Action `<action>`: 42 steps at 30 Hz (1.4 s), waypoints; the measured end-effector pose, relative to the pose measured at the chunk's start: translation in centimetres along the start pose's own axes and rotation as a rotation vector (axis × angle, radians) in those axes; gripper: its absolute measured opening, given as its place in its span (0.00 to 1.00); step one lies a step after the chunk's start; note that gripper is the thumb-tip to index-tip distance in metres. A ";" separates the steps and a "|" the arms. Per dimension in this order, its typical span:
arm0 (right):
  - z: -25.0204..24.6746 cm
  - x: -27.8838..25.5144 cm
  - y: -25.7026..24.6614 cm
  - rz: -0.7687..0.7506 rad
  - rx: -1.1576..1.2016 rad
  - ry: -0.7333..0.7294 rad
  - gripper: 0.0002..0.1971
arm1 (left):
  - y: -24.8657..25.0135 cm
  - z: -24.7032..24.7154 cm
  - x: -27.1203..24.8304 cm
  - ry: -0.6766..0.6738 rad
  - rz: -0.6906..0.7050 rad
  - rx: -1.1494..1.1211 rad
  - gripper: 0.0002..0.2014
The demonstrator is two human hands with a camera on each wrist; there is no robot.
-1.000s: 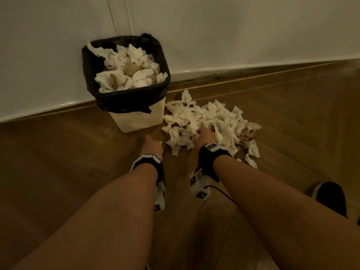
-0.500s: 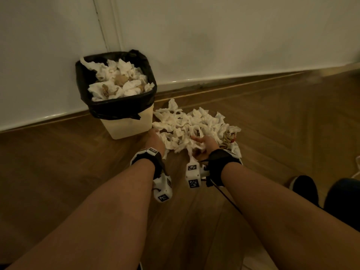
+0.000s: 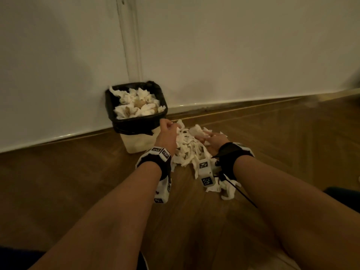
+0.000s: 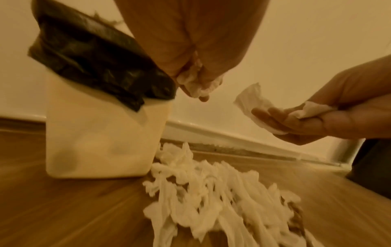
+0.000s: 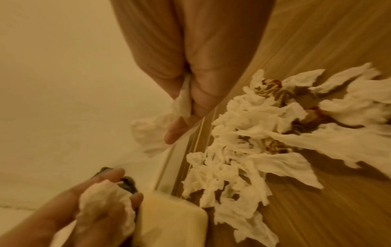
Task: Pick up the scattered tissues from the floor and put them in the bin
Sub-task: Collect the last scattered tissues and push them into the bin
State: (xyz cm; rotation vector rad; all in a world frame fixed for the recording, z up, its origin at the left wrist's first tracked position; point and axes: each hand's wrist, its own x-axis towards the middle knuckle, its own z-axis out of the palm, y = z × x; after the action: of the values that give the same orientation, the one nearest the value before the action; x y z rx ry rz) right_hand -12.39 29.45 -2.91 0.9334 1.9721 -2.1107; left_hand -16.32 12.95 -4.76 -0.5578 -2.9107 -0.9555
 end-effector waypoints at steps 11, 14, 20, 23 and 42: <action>8.5 0.9 -8.9 -0.209 0.038 -0.010 0.03 | -3.5 -11.8 2.7 0.473 -0.108 -0.164 0.09; 10.4 1.7 -8.9 -0.212 0.002 -0.053 0.10 | -4.8 -12.3 3.3 0.423 -0.127 -0.101 0.09; 13.5 3.1 -8.2 -0.405 -0.563 -0.030 0.12 | -6.5 -11.3 4.0 0.223 -0.157 0.063 0.13; 15.5 3.1 -7.3 -0.613 -1.059 -0.094 0.17 | -7.2 -10.7 4.0 0.137 -0.174 0.126 0.15; 17.5 4.2 -12.0 -0.715 -1.578 -0.285 0.13 | -6.4 -10.1 5.4 -0.272 -0.109 0.392 0.18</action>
State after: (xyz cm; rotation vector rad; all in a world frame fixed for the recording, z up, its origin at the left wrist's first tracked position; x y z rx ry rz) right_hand -27.69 16.34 4.96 -0.3841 2.8928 -0.1460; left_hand -24.46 4.07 0.52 -0.5423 -3.2710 -0.3103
